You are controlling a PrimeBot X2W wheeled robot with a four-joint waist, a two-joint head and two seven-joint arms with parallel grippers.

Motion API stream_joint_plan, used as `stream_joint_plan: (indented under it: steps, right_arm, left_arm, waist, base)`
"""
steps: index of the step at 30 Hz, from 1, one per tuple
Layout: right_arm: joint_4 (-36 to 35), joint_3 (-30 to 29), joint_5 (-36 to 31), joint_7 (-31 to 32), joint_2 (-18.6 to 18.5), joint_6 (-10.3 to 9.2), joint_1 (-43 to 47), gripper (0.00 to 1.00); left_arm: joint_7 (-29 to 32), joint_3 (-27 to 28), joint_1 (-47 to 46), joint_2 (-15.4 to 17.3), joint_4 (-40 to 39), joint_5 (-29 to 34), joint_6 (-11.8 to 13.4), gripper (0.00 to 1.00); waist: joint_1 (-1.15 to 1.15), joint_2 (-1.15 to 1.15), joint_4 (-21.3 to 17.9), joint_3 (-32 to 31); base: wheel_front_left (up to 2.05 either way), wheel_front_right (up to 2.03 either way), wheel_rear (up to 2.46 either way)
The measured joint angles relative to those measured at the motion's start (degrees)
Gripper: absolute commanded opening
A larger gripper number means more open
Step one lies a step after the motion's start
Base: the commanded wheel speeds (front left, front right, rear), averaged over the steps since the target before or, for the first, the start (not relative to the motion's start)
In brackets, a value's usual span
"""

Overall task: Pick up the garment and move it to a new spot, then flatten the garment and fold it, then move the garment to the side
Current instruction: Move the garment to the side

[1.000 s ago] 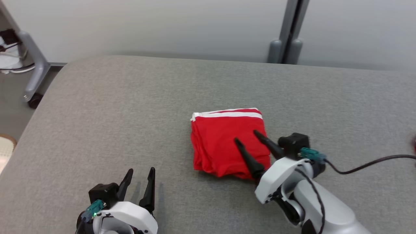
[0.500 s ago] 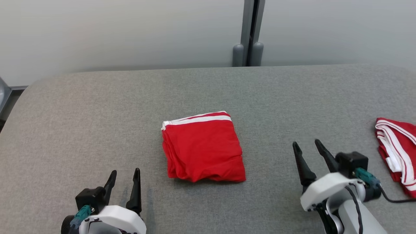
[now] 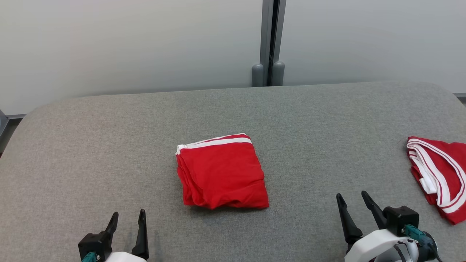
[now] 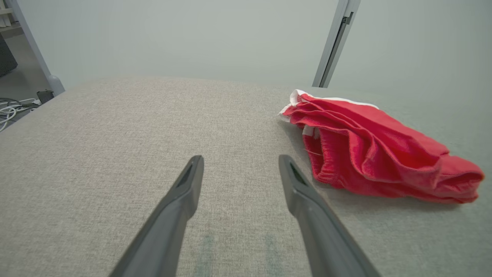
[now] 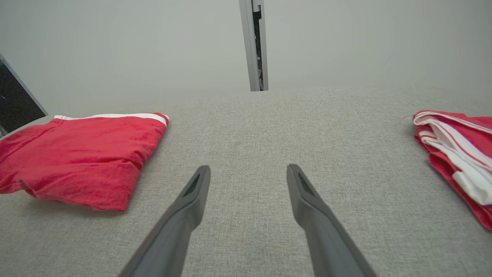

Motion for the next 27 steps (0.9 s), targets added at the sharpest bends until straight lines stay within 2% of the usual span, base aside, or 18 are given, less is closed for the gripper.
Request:
stream_joint_plan:
  steps: [16,27]
  right_arm:
    - [0.7,2.1,1.5,0.0,0.0,0.00,-0.8,1.00]
    - [7.2,7.4,4.4,0.0,0.0,0.01,-14.5,1.00]
  left_arm:
    - [0.0,-1.3,0.2,0.0,-0.8,0.6,-0.1,1.00]
    - [0.0,-5.6,-4.0,0.0,-1.8,-0.4,-0.4,1.00]
  waist:
    - [0.00,0.00,2.3,1.4]
    - [0.00,0.00,9.2,8.0]
  base:
    - [0.00,0.00,0.00]
    - [0.00,0.00,0.00]
